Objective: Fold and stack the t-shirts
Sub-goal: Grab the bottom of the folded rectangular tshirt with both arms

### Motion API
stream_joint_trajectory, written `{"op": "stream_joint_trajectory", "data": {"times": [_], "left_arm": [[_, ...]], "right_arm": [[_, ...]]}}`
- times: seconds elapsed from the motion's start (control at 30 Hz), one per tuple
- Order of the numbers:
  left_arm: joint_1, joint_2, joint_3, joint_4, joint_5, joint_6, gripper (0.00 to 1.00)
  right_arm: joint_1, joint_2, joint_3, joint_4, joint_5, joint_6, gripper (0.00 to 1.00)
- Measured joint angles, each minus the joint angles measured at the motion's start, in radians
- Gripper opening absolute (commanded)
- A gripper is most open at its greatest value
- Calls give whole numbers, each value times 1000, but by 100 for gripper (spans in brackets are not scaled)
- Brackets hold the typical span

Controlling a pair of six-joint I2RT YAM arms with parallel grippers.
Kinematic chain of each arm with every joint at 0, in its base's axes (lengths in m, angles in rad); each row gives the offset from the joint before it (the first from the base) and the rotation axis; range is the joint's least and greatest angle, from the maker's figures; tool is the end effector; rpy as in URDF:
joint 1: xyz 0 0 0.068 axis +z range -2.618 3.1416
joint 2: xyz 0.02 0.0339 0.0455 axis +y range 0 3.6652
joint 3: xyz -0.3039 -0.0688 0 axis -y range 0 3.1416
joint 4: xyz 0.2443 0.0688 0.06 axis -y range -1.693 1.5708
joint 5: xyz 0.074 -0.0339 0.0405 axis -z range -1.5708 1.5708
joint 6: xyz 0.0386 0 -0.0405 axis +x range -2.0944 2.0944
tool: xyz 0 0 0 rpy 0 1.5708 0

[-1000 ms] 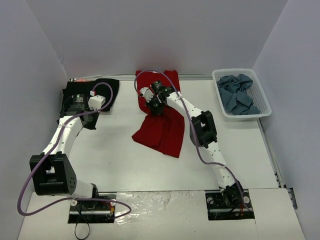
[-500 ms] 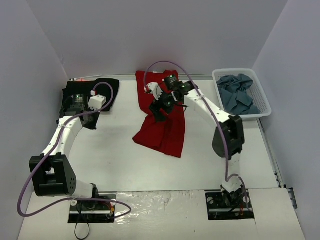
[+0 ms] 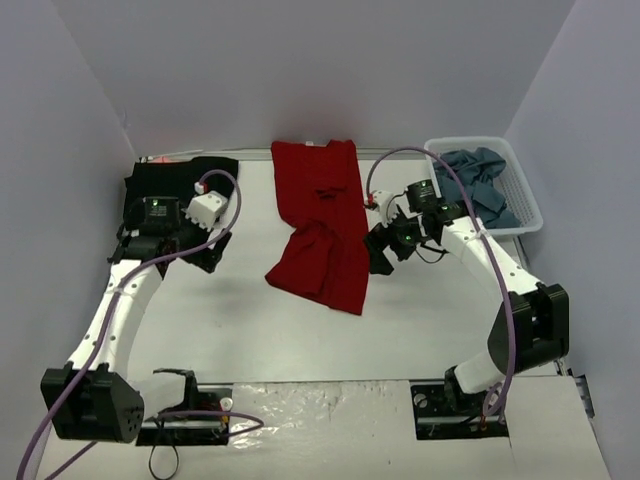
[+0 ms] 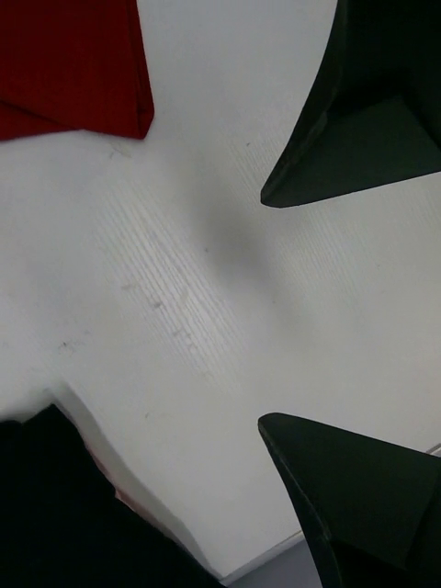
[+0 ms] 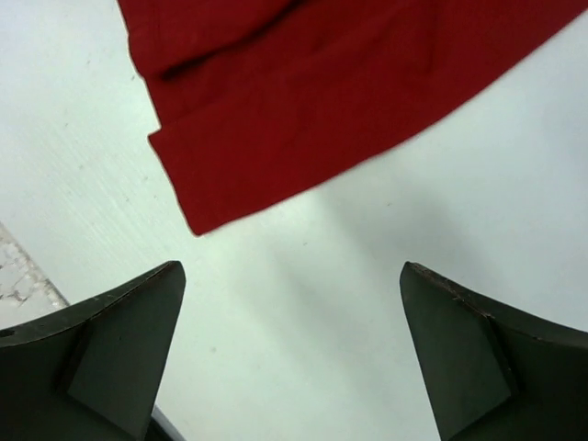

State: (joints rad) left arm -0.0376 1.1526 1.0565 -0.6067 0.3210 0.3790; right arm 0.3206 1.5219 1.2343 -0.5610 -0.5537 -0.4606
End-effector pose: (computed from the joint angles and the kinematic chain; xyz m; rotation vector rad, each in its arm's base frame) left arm 0.2293 -0.0208 0.3560 0.6251 2.1481 -0.1803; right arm 0.3040 0.1223 0.3251 -1.1151 2.0534 0.5972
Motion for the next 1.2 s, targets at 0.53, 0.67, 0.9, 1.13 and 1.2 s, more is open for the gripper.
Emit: {"op": "stream_joint_trajectory", "data": {"times": [0.53,0.67,0.9,1.13,1.2], "left_arm": [[-541,45,-165,66,-149,199,99],[-581,100,-224,117,-199,263,99],[-581,195,-240,285,-240,324,99],[-581,327,-239,398,-232,327,100],[-581,357,-239,414,-232,327,100]], "right_arm": [[-143,-432,-289,138,248,79,100],[-193,-430,-325,157,263,79,100],[-259,-431,-327,172,262,78,100],[-293,-429,-327,176,261,78,100],[-300,-429,-327,176,259,77,100]]}}
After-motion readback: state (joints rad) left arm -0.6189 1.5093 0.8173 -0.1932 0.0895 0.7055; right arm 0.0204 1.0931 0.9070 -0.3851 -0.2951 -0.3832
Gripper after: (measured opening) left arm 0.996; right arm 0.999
